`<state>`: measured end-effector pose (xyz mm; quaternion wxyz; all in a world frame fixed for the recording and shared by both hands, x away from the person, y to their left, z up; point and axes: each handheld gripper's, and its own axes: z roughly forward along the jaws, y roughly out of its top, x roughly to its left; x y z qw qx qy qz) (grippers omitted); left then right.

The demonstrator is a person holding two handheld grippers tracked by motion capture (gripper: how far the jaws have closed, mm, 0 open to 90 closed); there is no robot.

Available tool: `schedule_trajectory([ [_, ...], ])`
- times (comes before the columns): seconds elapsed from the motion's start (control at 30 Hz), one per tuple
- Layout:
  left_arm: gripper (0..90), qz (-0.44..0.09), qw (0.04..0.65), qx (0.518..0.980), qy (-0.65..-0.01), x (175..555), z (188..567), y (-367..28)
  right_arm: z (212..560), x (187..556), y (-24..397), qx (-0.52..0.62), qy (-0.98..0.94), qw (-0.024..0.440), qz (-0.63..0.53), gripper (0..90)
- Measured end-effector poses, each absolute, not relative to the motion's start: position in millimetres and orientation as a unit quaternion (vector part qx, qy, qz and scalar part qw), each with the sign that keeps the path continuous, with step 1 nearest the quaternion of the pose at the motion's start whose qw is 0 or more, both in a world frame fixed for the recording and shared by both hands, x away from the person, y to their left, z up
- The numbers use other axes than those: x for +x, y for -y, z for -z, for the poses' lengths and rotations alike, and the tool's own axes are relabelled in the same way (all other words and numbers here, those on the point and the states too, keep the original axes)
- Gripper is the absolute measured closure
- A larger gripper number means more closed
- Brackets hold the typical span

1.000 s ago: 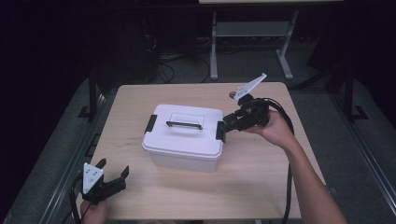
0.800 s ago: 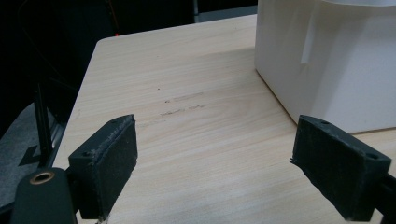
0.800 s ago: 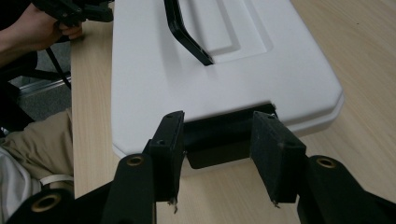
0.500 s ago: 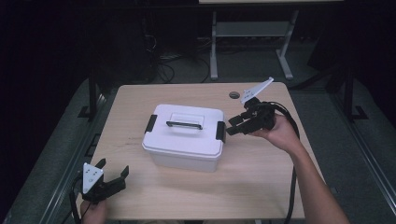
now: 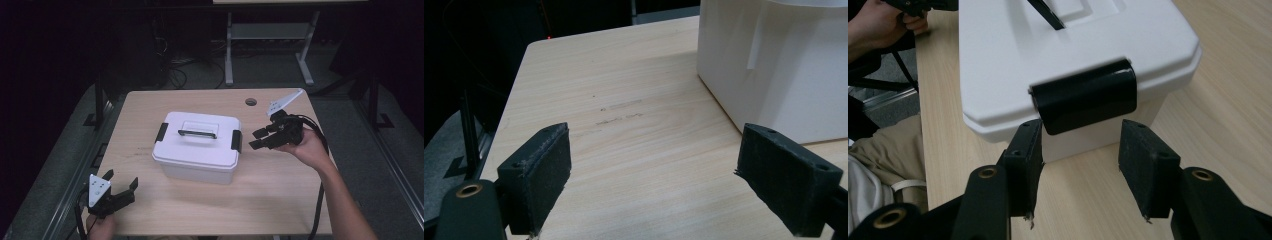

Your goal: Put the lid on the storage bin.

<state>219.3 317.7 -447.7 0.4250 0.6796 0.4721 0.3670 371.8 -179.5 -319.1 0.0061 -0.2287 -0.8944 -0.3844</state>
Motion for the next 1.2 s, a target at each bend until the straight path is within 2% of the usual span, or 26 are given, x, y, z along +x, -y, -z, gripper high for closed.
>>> schedule_trajectory([
  [1.2, 13.0, -0.369, 0.422, 0.685, -0.465, 218.6, 448.0, -312.8, 365.7, 344.7, 225.6, -0.276, 0.878, 0.020, 0.390, 48.9],
])
